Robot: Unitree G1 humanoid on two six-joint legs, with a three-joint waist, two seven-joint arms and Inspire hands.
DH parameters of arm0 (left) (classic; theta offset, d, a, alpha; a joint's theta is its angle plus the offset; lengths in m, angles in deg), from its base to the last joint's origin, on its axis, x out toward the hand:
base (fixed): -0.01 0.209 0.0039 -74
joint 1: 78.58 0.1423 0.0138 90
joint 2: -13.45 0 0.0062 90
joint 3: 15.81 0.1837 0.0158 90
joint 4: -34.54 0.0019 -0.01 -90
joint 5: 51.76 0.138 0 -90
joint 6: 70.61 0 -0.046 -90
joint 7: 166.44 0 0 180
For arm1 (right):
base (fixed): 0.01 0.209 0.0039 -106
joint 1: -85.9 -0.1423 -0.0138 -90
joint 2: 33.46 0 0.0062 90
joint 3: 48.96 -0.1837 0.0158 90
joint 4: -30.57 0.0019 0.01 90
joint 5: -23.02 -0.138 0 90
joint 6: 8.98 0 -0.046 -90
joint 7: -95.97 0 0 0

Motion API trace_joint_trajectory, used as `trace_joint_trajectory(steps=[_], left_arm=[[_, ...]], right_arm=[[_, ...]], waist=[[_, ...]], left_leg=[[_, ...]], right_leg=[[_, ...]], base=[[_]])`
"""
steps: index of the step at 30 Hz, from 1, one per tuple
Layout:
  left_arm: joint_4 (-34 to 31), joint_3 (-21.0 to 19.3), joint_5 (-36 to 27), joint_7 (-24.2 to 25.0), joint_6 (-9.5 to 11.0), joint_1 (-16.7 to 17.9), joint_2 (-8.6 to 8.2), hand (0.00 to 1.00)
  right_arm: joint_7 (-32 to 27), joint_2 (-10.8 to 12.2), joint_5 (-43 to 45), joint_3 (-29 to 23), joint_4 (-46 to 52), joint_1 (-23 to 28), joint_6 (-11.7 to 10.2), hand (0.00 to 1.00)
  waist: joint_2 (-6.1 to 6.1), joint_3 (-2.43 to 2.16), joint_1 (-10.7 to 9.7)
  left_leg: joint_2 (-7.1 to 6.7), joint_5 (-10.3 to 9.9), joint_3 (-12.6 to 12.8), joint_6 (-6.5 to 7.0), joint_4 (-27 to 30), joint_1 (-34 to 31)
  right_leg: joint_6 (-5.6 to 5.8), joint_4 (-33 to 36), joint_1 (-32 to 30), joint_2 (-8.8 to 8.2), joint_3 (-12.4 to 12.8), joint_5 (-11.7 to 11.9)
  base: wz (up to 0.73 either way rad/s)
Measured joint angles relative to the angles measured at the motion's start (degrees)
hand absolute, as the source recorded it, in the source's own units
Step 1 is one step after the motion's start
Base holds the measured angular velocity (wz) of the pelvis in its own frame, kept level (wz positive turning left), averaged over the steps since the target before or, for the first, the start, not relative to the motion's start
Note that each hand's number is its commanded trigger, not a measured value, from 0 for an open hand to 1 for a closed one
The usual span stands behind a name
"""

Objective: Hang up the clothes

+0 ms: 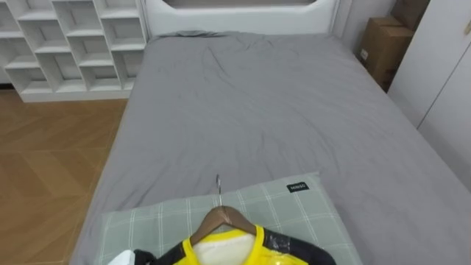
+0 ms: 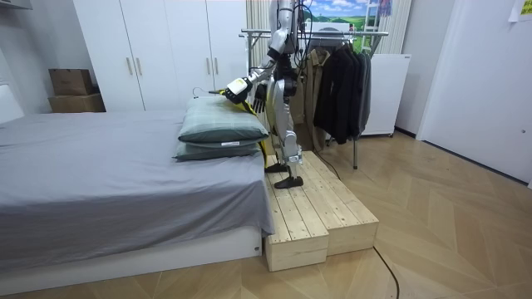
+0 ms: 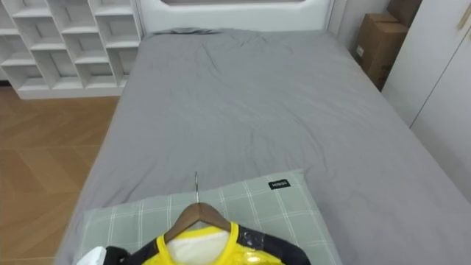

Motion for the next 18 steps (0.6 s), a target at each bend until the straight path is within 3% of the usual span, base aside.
trace_joint_trajectory(steps=[12, 18], left_arm=[[-10.88, -6.60, 0.10, -0.34, 0.96, 0.09, 0.88, 1.00], [-12.23, -6.68, 0.06, -0.42, 0.97, 0.09, 1.04, 1.00]], right_arm=[[0.58, -0.07, 2.08, -4.58, 0.08, 1.28, 0.04, 0.00], [0.55, -0.11, 2.26, -5.11, 0.09, 1.65, 0.04, 0.00]], waist=[[-0.01, 0.12, -0.03], [-0.02, 0.12, -0.18]], left_leg=[[0.21, -0.27, 0.18, -0.23, -0.40, 2.15], [0.25, -0.31, 0.29, -0.27, -0.39, 2.58]], right_leg=[[-0.09, -0.04, 2.24, 0.23, -0.14, -0.46], [-0.10, 0.01, 2.37, 0.26, -0.09, -0.48]], base=[[0.00], [0.00]])
